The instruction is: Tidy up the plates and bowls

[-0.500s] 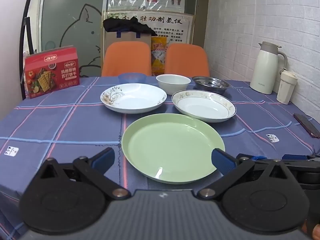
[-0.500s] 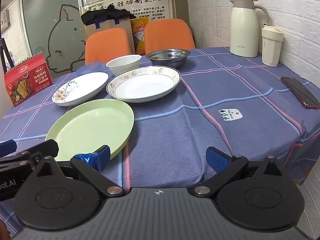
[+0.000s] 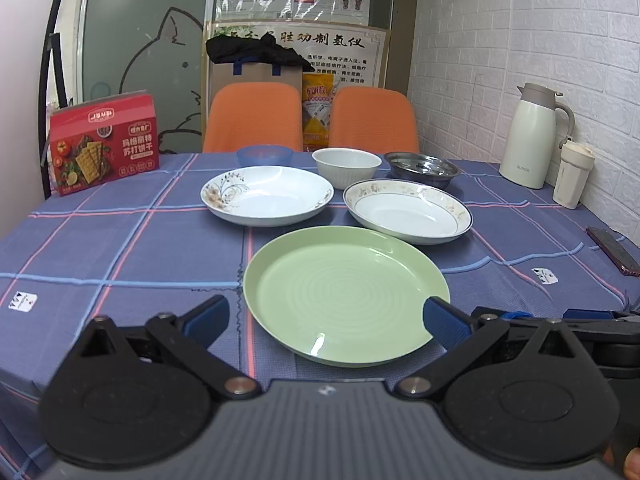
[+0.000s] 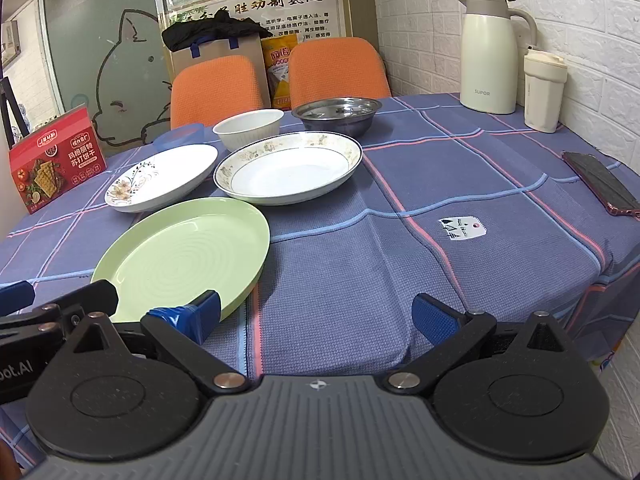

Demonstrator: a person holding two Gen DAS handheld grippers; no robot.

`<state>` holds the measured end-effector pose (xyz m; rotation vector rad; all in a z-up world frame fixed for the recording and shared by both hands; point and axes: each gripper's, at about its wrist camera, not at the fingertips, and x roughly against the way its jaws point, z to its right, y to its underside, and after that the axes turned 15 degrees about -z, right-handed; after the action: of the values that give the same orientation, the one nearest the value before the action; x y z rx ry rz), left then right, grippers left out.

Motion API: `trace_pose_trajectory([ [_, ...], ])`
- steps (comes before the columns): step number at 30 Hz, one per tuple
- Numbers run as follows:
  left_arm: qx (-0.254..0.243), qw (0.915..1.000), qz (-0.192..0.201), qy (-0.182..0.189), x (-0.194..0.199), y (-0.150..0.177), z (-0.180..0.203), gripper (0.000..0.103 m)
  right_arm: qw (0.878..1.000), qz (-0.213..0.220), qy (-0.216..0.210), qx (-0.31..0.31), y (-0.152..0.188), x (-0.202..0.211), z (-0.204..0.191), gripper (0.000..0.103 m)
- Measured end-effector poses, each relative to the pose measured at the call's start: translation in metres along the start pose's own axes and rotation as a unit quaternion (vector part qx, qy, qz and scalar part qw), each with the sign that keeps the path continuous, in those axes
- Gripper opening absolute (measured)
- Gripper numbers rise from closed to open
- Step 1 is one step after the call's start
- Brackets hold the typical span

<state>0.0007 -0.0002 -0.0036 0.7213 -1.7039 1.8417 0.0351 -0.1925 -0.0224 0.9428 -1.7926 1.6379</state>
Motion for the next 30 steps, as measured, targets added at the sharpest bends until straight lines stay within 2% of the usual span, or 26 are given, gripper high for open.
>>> trace_pose_trajectory([
  [30,-0.001,1.0000,0.000,0.008,0.0016,-0.0011,0.0016,0.103,1.000,0.005,-0.004,-0.010,-0.0004,0.0038,0.0047,0.090],
])
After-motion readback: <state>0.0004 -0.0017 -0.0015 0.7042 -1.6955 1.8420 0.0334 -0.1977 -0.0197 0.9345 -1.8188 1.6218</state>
